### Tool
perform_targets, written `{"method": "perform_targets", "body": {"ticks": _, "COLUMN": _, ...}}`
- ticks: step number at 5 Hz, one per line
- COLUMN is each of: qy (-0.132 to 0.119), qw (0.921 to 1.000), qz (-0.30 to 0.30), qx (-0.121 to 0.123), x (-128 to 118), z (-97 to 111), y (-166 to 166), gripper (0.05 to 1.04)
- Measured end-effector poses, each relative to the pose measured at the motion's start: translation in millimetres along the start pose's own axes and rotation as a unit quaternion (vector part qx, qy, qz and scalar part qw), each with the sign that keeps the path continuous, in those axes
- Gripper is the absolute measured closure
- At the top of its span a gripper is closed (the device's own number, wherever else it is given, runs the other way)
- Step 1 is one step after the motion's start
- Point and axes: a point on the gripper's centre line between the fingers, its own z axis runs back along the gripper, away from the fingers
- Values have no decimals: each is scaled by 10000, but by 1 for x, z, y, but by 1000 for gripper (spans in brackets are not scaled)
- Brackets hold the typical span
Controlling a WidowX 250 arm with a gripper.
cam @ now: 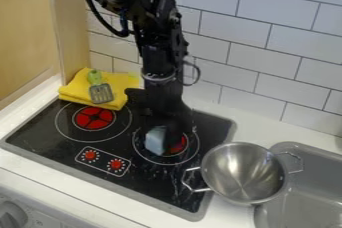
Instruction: Put the blue object on the right burner
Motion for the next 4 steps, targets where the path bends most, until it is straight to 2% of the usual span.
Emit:
{"method": "perform_targets", "body": {"ticks": 1, "qy": -20, "qw": 10000, "qz": 15, "qx": 23, "x": 1, "z": 1, "y": 1, "gripper": 66}}
{"method": "perform_targets", "body": {"ticks": 3, "qy": 57, "qw": 9999, "qz": -54, "qx": -140, "x": -1, "z": 2, "y": -4, "gripper": 84}}
{"method": "perform_targets", "body": {"ticks": 4, "qy": -269, "qw": 9993, "qz": -108, "qx": -244, "x": 4, "z": 21, "y": -6, "gripper": 84}}
